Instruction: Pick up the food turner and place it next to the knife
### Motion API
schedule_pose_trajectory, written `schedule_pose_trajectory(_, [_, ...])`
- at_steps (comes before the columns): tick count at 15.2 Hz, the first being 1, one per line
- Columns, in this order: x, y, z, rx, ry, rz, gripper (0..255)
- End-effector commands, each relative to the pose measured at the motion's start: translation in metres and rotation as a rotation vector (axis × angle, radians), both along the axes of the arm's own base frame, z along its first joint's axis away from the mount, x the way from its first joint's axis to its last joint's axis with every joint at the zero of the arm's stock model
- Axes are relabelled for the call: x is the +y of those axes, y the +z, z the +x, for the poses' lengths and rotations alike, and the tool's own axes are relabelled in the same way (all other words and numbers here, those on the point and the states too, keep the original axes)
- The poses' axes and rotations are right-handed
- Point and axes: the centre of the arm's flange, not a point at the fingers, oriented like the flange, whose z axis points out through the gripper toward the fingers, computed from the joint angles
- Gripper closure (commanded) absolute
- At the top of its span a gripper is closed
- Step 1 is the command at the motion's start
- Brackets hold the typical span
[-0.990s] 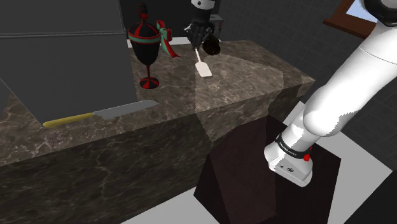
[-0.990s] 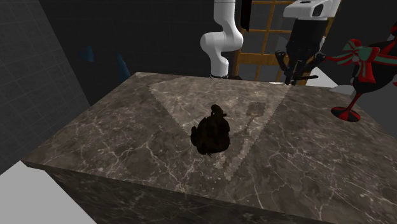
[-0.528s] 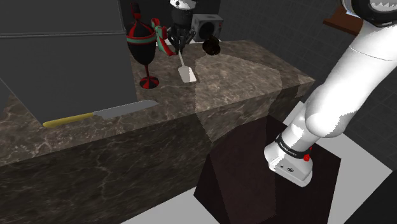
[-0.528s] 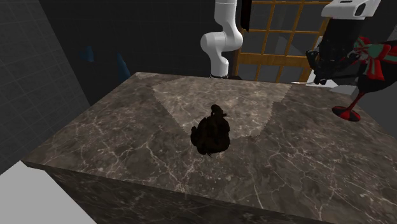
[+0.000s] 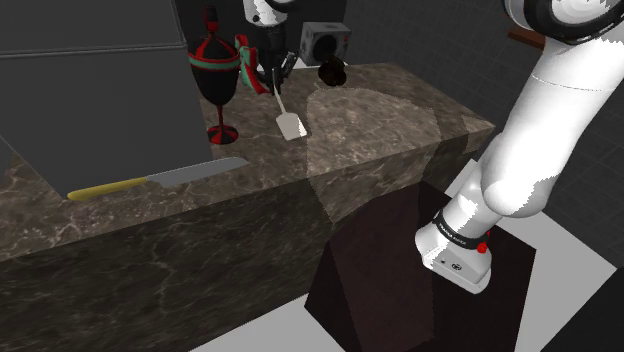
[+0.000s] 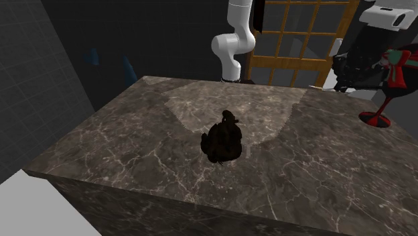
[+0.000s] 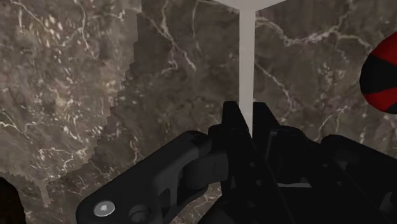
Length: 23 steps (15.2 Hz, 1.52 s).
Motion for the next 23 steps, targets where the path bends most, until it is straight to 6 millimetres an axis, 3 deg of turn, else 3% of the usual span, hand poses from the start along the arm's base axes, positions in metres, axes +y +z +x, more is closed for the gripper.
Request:
schedule_pose_trajectory(1, [0.028,-0.002,0.009,-0.089,0.013,0.135,255])
schedule_pose_trajectory(17, [0.028,-0.087,0.009,-0.089,0.013,0.135,255])
schedule_pose_trajectory(23, [0.028,-0.087,0.009,-0.089,0.013,0.135,255])
